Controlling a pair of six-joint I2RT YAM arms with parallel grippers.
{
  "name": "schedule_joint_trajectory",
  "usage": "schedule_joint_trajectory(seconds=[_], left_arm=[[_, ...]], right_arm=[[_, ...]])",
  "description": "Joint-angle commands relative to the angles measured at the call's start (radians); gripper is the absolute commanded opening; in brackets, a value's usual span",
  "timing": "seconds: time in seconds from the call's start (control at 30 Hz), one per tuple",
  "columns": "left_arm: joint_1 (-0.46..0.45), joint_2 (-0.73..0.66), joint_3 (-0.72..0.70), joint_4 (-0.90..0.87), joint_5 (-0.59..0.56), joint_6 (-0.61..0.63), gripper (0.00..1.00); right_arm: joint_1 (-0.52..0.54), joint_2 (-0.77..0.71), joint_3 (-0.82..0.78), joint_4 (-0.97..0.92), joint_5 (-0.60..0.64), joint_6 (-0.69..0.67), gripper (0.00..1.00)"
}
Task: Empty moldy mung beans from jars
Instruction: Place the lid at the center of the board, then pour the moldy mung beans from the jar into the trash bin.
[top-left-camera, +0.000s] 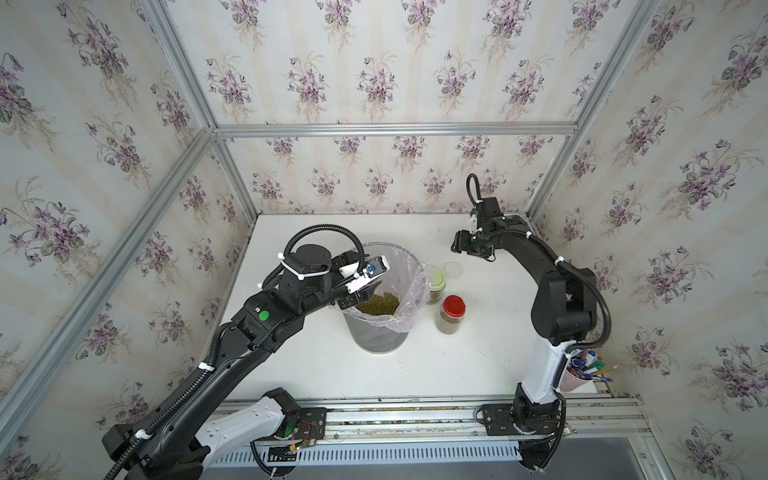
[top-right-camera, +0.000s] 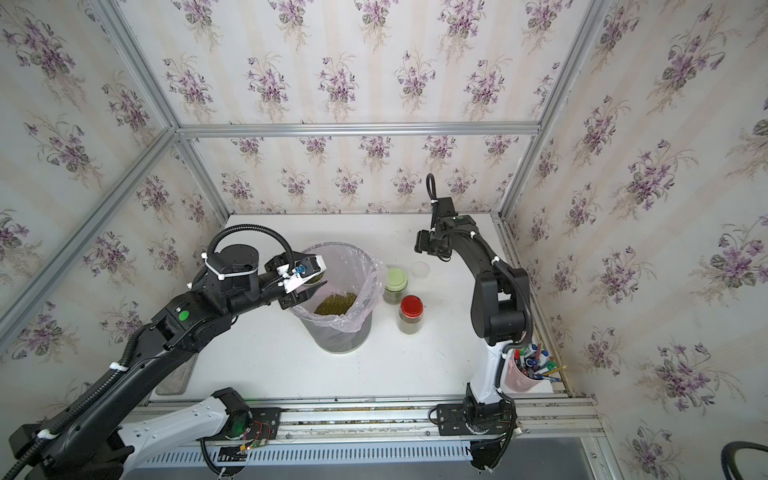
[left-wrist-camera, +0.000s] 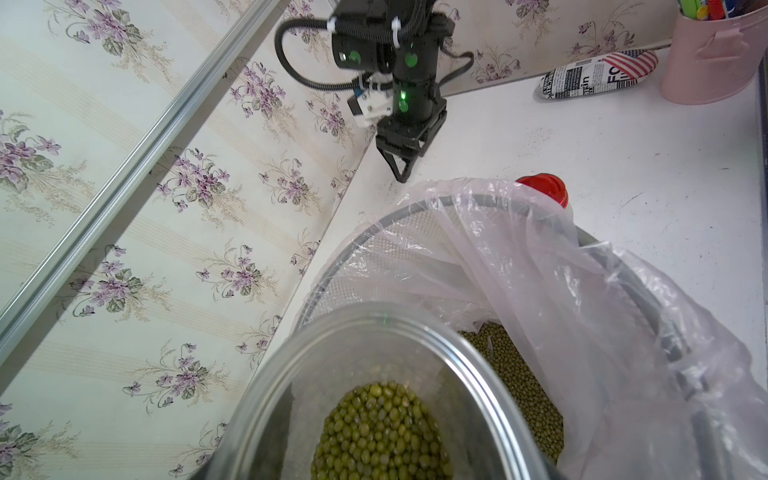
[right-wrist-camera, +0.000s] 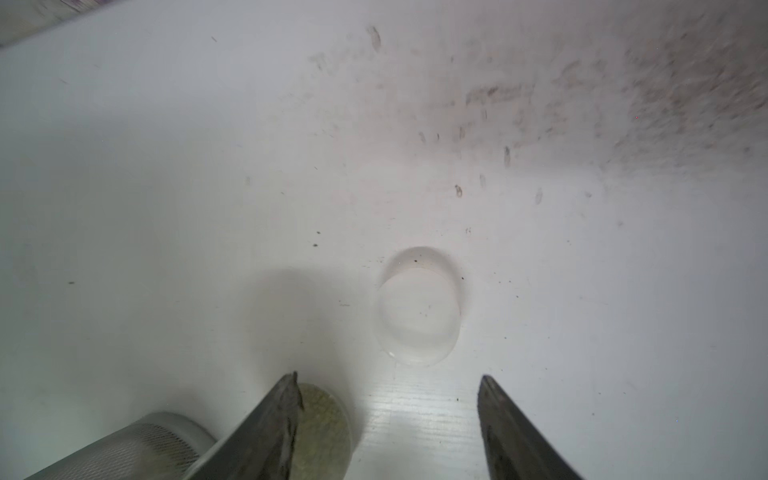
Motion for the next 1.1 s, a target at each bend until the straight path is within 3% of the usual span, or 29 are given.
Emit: schedule_joint_trajectory(seconds=[0.0,0.13,0.3,0.47,0.7,1.07], left_arm=[[0.001,0.001,0.01,0.039,0.012,0.007,0.4],[0.002,0.008,0.014,0.038,0.017,0.007,0.4],[0.001,0.01,0.016,0.038,0.025,0.003,0.4],[0.002,0.011,0.018,0.038,0.029,0.001,0.41],[0.001,0.015,0.017,0.038,0.03,-0.001,0.41],[0.001,0.024,0.024,0.035,0.046,-0.009,0.41]], right_arm=[[0.025,-0.135,0.023,-0.005,-0.091,-0.016,0.6],[0.097,-0.297,0.014,0.012,-0.244,-0.014,0.53],[0.213,-0.443,-0.043,0.052,-0.476,-0.02,0.51],[0.314,-0.521,-0.082,0.107,-0.592,-0.001,0.52],[0.48,-0.526,-0.078,0.139,-0.593,0.014,0.52],[0.571,-0.472,-0.023,0.116,-0.452,0.029,0.5]])
